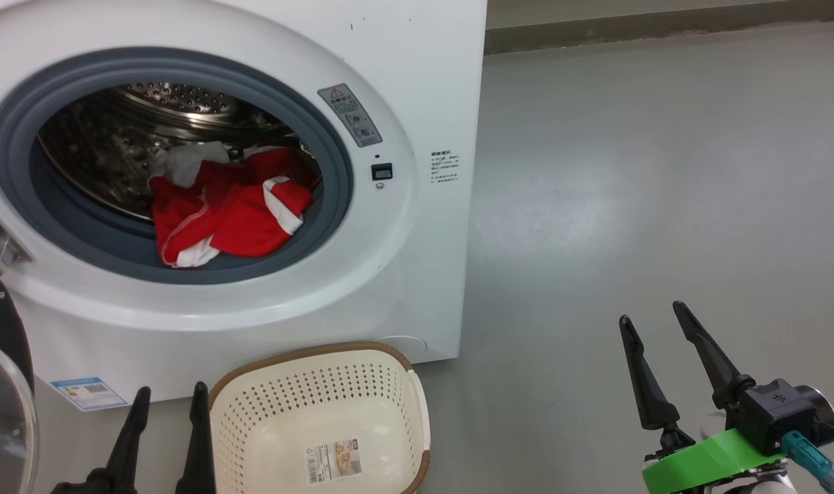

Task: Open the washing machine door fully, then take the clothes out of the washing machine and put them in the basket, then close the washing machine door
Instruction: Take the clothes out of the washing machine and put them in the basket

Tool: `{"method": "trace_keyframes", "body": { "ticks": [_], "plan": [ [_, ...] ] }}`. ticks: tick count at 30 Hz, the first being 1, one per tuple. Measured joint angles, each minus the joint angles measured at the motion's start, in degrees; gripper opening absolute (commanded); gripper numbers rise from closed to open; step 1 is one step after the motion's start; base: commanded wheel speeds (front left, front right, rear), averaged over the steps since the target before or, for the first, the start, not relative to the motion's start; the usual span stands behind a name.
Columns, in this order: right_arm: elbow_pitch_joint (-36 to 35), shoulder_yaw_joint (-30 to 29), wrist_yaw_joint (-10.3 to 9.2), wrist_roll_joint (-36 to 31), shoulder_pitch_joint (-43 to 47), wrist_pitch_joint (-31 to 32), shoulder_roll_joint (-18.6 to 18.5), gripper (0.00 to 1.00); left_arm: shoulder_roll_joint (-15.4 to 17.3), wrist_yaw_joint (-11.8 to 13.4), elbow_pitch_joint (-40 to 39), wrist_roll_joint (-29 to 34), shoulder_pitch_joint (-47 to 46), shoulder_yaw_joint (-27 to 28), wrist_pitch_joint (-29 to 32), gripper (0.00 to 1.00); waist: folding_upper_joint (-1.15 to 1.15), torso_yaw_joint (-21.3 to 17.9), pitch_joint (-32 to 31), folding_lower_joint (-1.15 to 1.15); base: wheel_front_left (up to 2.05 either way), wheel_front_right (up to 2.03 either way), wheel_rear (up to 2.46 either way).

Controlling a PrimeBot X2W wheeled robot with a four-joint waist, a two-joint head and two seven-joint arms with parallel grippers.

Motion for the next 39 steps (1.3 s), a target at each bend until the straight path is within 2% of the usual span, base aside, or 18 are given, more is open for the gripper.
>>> {"method": "trace_keyframes", "body": {
  "ticks": [8,22,39],
  "plan": [
    [-0.3,-0.1,0.00,0.0,-0.2,0.0,0.0,1.00,-0.4,0.3,0.3,0.1,-1.1,0.5,0.0,1.00,0.00,0.9,1.2,0.00,0.00,0.00,0.00],
    [-0.6,0.2,0.00,-0.5,-4.4,0.0,0.0,1.00,-1.4,2.1,4.0,1.0,-9.9,1.1,0.0,1.00,0.00,1.6,6.0,0.00,0.00,0.00,0.00],
    [-1.8,1.8,0.00,-0.6,-12.5,0.0,-0.2,1.00,-1.2,2.7,12.1,4.2,-31.4,2.0,-0.3,1.00,0.00,2.3,17.7,0.00,0.00,0.00,0.00]
  ]
}}
